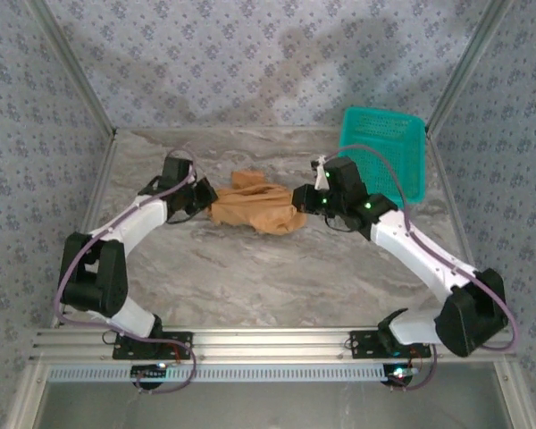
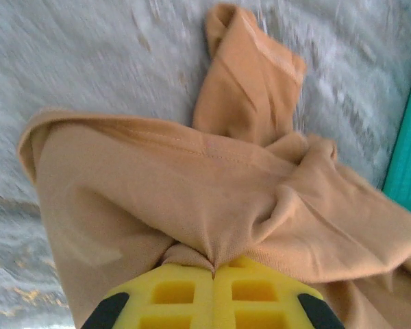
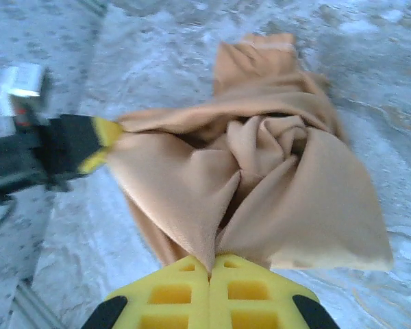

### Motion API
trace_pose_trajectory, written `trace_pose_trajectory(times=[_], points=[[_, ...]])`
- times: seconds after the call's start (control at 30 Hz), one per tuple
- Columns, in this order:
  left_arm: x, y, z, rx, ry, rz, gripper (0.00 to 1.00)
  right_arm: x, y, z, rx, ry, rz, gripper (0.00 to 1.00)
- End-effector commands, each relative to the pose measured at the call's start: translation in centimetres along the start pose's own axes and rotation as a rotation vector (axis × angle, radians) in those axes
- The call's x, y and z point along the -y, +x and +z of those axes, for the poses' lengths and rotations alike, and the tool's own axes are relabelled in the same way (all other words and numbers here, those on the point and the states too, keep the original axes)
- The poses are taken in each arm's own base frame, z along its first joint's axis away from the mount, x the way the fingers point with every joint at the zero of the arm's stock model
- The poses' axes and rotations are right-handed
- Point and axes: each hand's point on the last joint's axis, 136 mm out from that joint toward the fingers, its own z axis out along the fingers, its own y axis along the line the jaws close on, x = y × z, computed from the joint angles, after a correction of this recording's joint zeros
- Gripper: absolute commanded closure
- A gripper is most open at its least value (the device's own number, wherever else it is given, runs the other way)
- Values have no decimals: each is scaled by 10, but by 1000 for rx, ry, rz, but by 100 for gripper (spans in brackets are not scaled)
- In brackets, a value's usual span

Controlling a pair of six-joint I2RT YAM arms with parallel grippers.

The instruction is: Fold the inside-out t-shirt

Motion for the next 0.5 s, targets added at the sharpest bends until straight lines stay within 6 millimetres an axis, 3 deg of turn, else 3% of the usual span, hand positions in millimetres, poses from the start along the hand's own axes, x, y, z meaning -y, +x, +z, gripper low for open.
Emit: trace_pose_trajectory(times=[0.0,0.1,0.13,0.2,0.27,0.3,0.33,0.37,0.4,0.47], points=[[6,21,1,34,25,28,99,20,72,32,-192,-37,20,100],[9,30,-15,116,19,119,87,31,118,47,-285,-34,-32,100],[9,29,-25,163,8,163,78,35,128,48,-314,-35,-36,100],[14,24,-44,225,13,248,72,43,144,48,-365,-28,-45,100],[20,21,-57,257,21,317,56,46,152,43,-400,-18,-54,96],[25,20,-62,257,33,351,54,47,152,40,-408,-7,-56,81],[33,23,-65,243,61,401,51,49,148,34,-397,22,-60,54],[40,27,-66,228,89,439,48,49,142,29,-377,34,-63,43],[48,32,-65,211,118,476,43,50,132,22,-339,50,-53,35],[66,47,-58,167,159,548,39,63,114,12,-269,118,-11,31]])
